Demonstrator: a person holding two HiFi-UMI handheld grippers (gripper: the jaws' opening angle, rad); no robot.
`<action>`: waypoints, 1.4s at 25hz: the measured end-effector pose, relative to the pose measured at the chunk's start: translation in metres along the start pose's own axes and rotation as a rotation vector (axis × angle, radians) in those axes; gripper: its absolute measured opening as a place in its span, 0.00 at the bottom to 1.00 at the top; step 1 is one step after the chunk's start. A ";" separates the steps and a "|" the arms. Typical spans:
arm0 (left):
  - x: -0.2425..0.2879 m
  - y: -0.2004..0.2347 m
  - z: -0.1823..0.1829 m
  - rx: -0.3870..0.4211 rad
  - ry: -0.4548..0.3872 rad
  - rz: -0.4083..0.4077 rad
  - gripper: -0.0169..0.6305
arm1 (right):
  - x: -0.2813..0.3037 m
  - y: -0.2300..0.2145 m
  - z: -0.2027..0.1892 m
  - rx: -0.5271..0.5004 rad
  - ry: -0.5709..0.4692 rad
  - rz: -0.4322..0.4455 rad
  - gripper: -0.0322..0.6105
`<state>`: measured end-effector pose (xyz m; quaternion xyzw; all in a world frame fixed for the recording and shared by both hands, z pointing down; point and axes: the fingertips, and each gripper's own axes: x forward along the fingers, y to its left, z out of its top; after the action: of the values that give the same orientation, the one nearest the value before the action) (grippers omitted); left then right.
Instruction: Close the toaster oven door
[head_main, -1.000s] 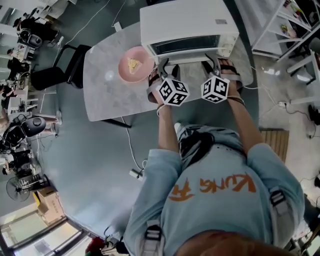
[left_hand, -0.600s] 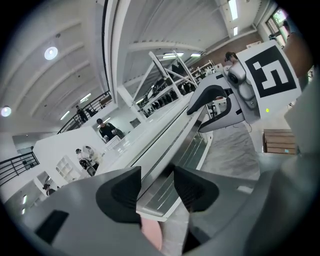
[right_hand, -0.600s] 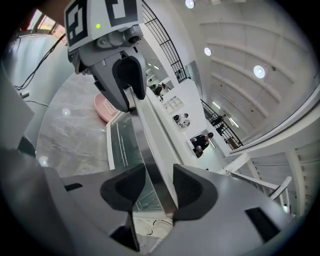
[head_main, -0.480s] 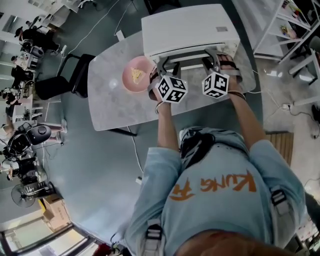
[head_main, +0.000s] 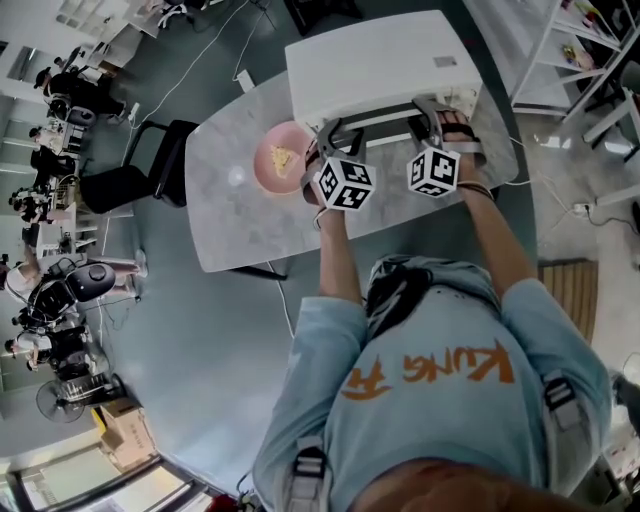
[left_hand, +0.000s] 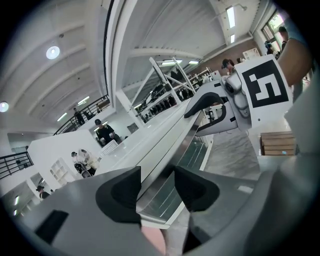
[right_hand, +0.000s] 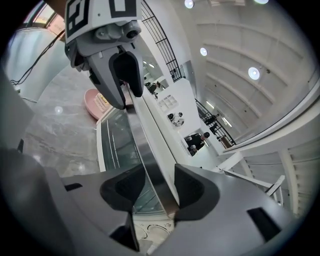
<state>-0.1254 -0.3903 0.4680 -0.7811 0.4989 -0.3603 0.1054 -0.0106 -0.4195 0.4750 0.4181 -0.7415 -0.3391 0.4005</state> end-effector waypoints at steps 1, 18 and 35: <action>0.000 -0.001 -0.001 0.002 0.007 -0.024 0.33 | 0.000 0.002 -0.001 -0.024 0.009 0.017 0.30; -0.097 0.051 0.107 -0.517 -0.443 0.180 0.09 | -0.074 -0.076 0.069 0.536 -0.404 0.186 0.05; -0.109 0.023 0.086 -0.770 -0.419 0.265 0.03 | -0.113 -0.111 0.017 0.842 -0.352 0.025 0.05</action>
<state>-0.1107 -0.3253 0.3443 -0.7489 0.6601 0.0337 -0.0486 0.0505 -0.3622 0.3389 0.4715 -0.8766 -0.0690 0.0675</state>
